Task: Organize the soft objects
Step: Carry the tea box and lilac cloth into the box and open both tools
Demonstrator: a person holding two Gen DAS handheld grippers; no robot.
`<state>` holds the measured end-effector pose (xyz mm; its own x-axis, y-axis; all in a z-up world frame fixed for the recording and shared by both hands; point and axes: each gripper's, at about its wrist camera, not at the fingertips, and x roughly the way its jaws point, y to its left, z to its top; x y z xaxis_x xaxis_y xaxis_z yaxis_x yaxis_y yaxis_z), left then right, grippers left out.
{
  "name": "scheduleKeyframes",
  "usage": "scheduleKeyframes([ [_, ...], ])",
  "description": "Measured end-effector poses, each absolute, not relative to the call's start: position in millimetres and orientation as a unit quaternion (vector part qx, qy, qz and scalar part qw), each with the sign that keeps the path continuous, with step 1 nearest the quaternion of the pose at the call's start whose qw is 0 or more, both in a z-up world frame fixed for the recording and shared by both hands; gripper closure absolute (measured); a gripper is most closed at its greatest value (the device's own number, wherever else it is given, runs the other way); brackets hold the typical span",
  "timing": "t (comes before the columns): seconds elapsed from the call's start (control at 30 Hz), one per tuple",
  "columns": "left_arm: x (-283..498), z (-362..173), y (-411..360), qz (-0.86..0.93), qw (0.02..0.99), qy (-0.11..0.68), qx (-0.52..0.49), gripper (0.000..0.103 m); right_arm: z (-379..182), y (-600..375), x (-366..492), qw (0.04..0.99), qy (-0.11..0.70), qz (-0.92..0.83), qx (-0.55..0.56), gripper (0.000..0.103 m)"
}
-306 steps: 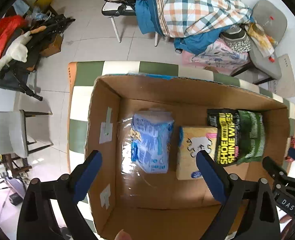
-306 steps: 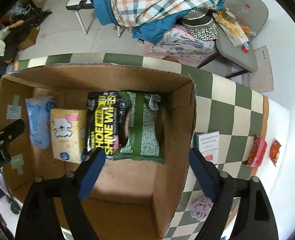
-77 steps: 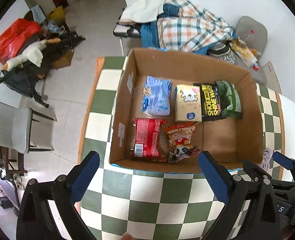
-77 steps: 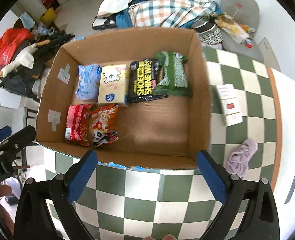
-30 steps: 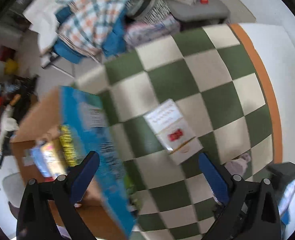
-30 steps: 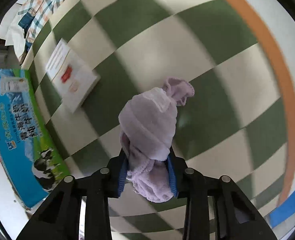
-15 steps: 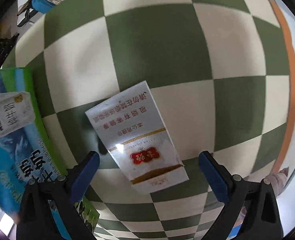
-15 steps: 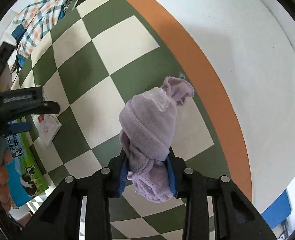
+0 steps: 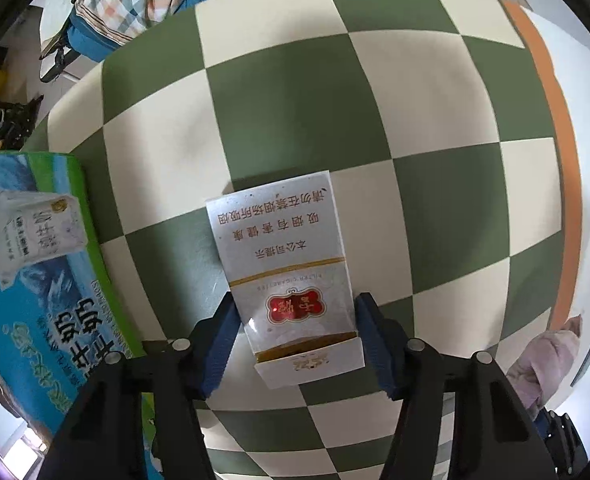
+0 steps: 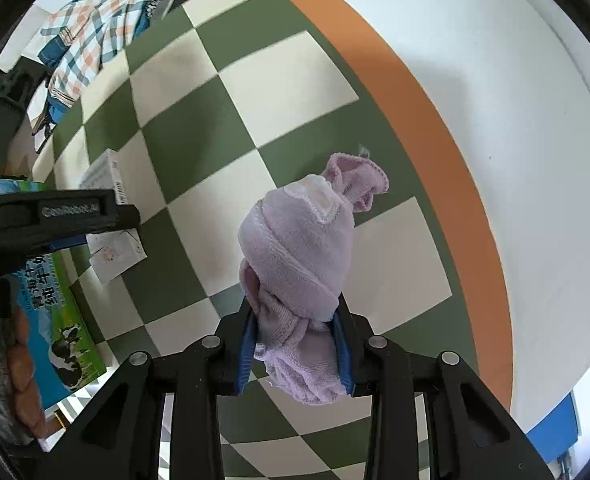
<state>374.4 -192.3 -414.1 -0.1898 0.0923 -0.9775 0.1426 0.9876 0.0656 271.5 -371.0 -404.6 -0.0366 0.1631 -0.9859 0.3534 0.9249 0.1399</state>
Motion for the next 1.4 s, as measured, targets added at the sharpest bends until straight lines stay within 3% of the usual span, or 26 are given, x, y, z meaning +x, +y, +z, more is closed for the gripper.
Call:
scheduleKeyframes([
  [0.47, 306, -266, -153, -0.11, 0.713, 0.692, -0.009, 0.047, -317, -373, 241, 0.712, 0.681, -0.029, 0.172, 0.068],
  [0.83, 265, -160, -25, -0.081, 0.773, 0.627, -0.052, 0.047, -212, -265, 231, 0.738, 0.642, 0.105, 0.179, 0.068],
  [1.07, 270, -161, 54, -0.034, 0.781, 0.62, -0.071, 0.047, -194, -159, 239, 0.73, 0.647, 0.168, 0.144, 0.068],
  [1.4, 300, -251, 100, -0.049, 0.706, 0.691, -0.148, 0.047, -243, -79, 260, 0.715, 0.677, 0.156, 0.077, 0.068],
])
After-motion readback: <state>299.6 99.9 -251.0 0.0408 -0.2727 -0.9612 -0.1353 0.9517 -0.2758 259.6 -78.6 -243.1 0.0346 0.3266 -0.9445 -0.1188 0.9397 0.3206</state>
